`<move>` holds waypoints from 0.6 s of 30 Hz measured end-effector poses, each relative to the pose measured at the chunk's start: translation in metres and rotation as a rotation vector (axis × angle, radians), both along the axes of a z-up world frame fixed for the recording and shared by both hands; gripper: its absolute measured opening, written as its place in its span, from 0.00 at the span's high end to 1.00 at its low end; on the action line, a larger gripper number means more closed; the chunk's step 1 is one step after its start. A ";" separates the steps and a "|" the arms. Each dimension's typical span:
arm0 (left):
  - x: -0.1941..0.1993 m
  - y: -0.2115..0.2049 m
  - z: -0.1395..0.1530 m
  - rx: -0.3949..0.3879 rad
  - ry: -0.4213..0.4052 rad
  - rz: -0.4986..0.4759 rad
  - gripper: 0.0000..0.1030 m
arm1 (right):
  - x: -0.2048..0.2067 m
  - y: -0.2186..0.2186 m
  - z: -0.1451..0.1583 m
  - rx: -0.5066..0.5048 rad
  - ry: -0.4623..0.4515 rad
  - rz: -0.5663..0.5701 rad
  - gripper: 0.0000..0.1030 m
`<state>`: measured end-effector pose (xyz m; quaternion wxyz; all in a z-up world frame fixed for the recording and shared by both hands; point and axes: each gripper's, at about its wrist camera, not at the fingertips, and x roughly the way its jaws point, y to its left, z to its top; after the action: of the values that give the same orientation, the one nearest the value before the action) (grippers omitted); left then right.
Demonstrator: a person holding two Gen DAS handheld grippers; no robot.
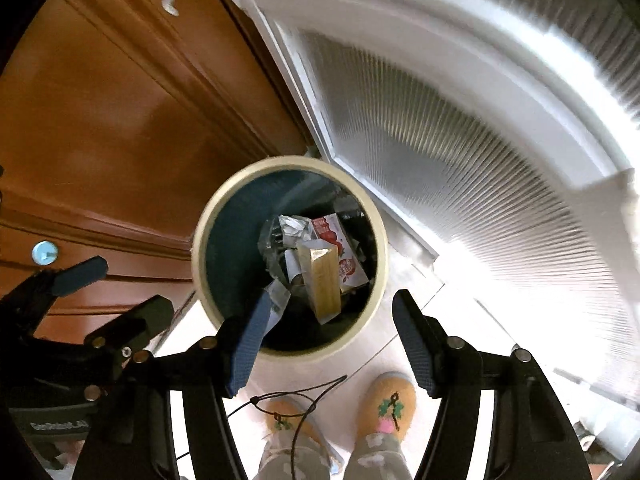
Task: Collect trash
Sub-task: 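Raise both tools from the bin back up toward the counter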
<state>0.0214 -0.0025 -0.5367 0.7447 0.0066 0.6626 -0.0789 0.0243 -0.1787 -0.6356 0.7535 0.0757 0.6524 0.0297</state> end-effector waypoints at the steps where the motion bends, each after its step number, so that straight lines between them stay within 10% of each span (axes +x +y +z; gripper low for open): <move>1: -0.001 -0.001 0.013 -0.004 -0.007 0.002 0.05 | -0.001 0.001 0.010 0.001 -0.003 -0.001 0.37; 18: -0.040 0.001 0.179 -0.052 -0.019 -0.018 0.05 | -0.029 0.008 0.188 -0.037 -0.054 0.011 0.37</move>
<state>-0.0189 -0.0015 -0.3582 0.7502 -0.0061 0.6531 -0.1028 -0.0052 -0.1711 -0.4476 0.7719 0.0570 0.6327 0.0239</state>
